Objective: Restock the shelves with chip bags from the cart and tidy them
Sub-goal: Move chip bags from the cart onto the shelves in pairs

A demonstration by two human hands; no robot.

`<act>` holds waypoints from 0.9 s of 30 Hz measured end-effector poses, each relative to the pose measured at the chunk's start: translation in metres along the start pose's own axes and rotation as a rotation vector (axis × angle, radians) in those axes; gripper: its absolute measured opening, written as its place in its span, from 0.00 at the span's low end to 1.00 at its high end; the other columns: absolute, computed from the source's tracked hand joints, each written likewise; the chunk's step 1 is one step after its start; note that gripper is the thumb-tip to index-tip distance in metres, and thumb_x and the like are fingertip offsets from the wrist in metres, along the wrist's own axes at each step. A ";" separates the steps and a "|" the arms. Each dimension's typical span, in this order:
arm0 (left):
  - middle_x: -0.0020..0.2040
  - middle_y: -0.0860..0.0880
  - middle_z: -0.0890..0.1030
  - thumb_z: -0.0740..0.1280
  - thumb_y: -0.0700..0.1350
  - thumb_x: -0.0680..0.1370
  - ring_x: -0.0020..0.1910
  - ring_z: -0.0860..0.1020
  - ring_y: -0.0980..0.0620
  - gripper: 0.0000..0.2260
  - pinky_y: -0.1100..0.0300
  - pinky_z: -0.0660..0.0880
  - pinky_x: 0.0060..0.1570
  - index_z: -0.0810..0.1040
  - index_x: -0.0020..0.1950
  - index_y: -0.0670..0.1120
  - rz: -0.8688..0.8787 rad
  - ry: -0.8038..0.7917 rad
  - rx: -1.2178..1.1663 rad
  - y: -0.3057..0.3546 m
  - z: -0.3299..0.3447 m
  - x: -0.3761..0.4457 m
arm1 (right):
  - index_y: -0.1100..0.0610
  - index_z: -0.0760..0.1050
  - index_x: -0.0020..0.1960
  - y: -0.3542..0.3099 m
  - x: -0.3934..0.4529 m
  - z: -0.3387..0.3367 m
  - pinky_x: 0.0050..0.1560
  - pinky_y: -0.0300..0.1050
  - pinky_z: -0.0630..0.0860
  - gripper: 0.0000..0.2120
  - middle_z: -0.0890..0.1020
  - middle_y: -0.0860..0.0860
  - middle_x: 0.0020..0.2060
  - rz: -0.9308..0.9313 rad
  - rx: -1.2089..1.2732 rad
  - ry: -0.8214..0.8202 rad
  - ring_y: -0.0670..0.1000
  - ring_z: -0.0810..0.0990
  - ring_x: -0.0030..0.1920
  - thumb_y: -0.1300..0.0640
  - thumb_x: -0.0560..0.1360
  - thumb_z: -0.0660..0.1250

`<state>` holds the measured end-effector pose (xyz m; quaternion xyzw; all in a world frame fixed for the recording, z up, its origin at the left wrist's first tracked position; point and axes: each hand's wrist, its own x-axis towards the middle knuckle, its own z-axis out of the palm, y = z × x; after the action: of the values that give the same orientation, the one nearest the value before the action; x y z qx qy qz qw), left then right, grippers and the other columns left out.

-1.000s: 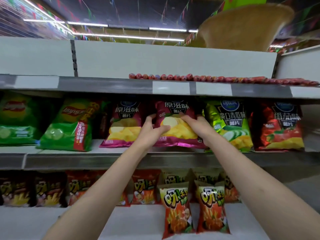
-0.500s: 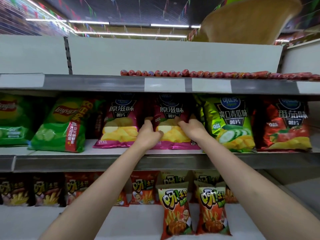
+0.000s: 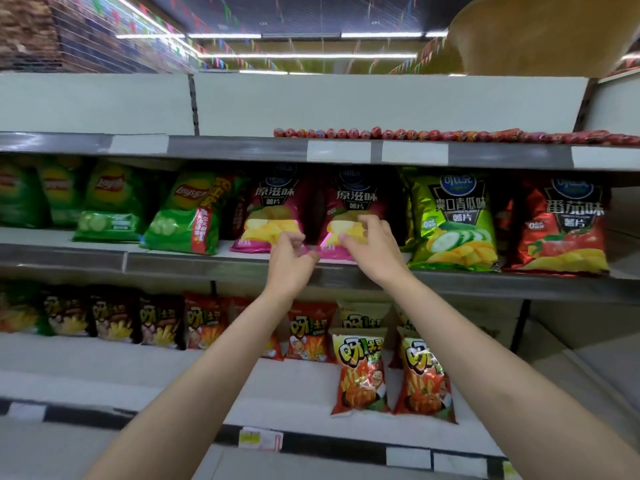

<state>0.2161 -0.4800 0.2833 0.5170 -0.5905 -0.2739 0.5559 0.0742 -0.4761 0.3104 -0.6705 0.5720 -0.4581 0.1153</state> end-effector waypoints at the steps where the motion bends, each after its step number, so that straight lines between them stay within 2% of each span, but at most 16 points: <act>1: 0.62 0.47 0.72 0.67 0.42 0.78 0.56 0.72 0.52 0.12 0.59 0.68 0.56 0.69 0.60 0.48 -0.032 0.012 -0.004 -0.002 -0.007 -0.008 | 0.57 0.63 0.72 -0.004 -0.008 0.005 0.65 0.45 0.65 0.26 0.66 0.54 0.69 -0.004 0.029 -0.020 0.52 0.70 0.66 0.49 0.79 0.64; 4: 0.58 0.49 0.73 0.66 0.42 0.78 0.56 0.71 0.52 0.12 0.59 0.67 0.55 0.70 0.61 0.46 -0.116 0.059 0.015 -0.010 -0.030 -0.030 | 0.57 0.64 0.71 -0.014 -0.030 0.023 0.60 0.43 0.68 0.24 0.67 0.52 0.67 -0.020 0.105 -0.087 0.49 0.72 0.61 0.49 0.79 0.63; 8: 0.59 0.47 0.75 0.65 0.42 0.78 0.60 0.74 0.48 0.10 0.50 0.71 0.64 0.72 0.59 0.46 -0.231 0.111 0.020 -0.024 -0.070 -0.053 | 0.56 0.67 0.68 -0.031 -0.051 0.050 0.58 0.46 0.73 0.20 0.74 0.52 0.61 -0.010 0.225 -0.185 0.50 0.75 0.57 0.50 0.79 0.63; 10: 0.59 0.44 0.77 0.66 0.41 0.78 0.58 0.75 0.46 0.09 0.50 0.73 0.61 0.73 0.57 0.45 -0.300 0.136 0.015 -0.033 -0.091 -0.062 | 0.55 0.68 0.66 -0.042 -0.060 0.065 0.59 0.51 0.75 0.18 0.75 0.51 0.56 0.011 0.275 -0.248 0.52 0.76 0.55 0.50 0.79 0.63; 11: 0.57 0.43 0.77 0.66 0.40 0.77 0.56 0.76 0.46 0.07 0.52 0.74 0.56 0.74 0.55 0.45 -0.328 0.159 0.005 -0.037 -0.103 -0.066 | 0.55 0.68 0.65 -0.048 -0.064 0.073 0.60 0.54 0.75 0.18 0.75 0.50 0.53 0.012 0.294 -0.277 0.52 0.76 0.55 0.50 0.79 0.63; 13: 0.51 0.43 0.78 0.64 0.39 0.78 0.51 0.76 0.45 0.02 0.55 0.72 0.48 0.74 0.47 0.45 -0.374 0.219 -0.024 -0.044 -0.128 -0.076 | 0.55 0.69 0.63 -0.062 -0.071 0.090 0.59 0.55 0.75 0.16 0.74 0.48 0.50 0.006 0.323 -0.329 0.52 0.76 0.54 0.50 0.79 0.64; 14: 0.48 0.43 0.78 0.62 0.38 0.79 0.48 0.75 0.46 0.06 0.55 0.70 0.47 0.73 0.43 0.46 -0.385 0.246 -0.026 -0.048 -0.140 -0.082 | 0.55 0.69 0.61 -0.069 -0.074 0.100 0.59 0.55 0.76 0.14 0.73 0.48 0.49 0.002 0.338 -0.354 0.51 0.76 0.54 0.50 0.78 0.64; 16: 0.47 0.44 0.76 0.60 0.37 0.80 0.48 0.73 0.46 0.10 0.55 0.69 0.48 0.72 0.40 0.47 -0.405 0.304 -0.032 -0.055 -0.168 -0.094 | 0.54 0.69 0.57 -0.086 -0.079 0.122 0.58 0.56 0.76 0.11 0.73 0.47 0.47 -0.014 0.360 -0.407 0.51 0.76 0.53 0.51 0.78 0.64; 18: 0.49 0.45 0.76 0.59 0.37 0.81 0.52 0.75 0.47 0.09 0.55 0.70 0.52 0.72 0.41 0.47 -0.437 0.373 -0.031 -0.063 -0.199 -0.105 | 0.54 0.69 0.55 -0.107 -0.085 0.146 0.56 0.56 0.78 0.09 0.74 0.48 0.47 -0.043 0.370 -0.464 0.52 0.77 0.53 0.51 0.78 0.64; 21: 0.56 0.43 0.77 0.61 0.41 0.81 0.55 0.77 0.47 0.03 0.55 0.73 0.57 0.73 0.51 0.44 -0.480 0.487 -0.056 -0.079 -0.253 -0.120 | 0.55 0.69 0.53 -0.147 -0.098 0.186 0.54 0.55 0.78 0.09 0.76 0.48 0.45 -0.093 0.408 -0.548 0.53 0.78 0.50 0.52 0.78 0.64; 22: 0.58 0.43 0.77 0.61 0.41 0.81 0.56 0.77 0.46 0.05 0.54 0.74 0.58 0.74 0.55 0.42 -0.493 0.521 -0.068 -0.085 -0.273 -0.125 | 0.55 0.69 0.53 -0.161 -0.104 0.200 0.53 0.54 0.78 0.09 0.75 0.48 0.44 -0.113 0.421 -0.577 0.53 0.78 0.50 0.52 0.78 0.64; 24: 0.59 0.42 0.78 0.62 0.41 0.81 0.58 0.78 0.46 0.11 0.55 0.76 0.56 0.74 0.62 0.39 -0.530 0.583 -0.112 -0.097 -0.314 -0.136 | 0.55 0.69 0.53 -0.189 -0.117 0.229 0.54 0.55 0.78 0.09 0.75 0.47 0.44 -0.155 0.443 -0.642 0.53 0.78 0.50 0.52 0.78 0.64; 27: 0.58 0.42 0.79 0.64 0.41 0.80 0.54 0.79 0.47 0.10 0.58 0.75 0.49 0.75 0.60 0.40 -0.574 0.652 -0.209 -0.112 -0.376 -0.154 | 0.54 0.69 0.54 -0.230 -0.134 0.275 0.55 0.57 0.77 0.09 0.76 0.50 0.47 -0.211 0.457 -0.728 0.53 0.78 0.51 0.51 0.78 0.64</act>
<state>0.5797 -0.2799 0.2121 0.6602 -0.1861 -0.2983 0.6637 0.4417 -0.3879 0.2498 -0.8002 0.3064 -0.3160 0.4073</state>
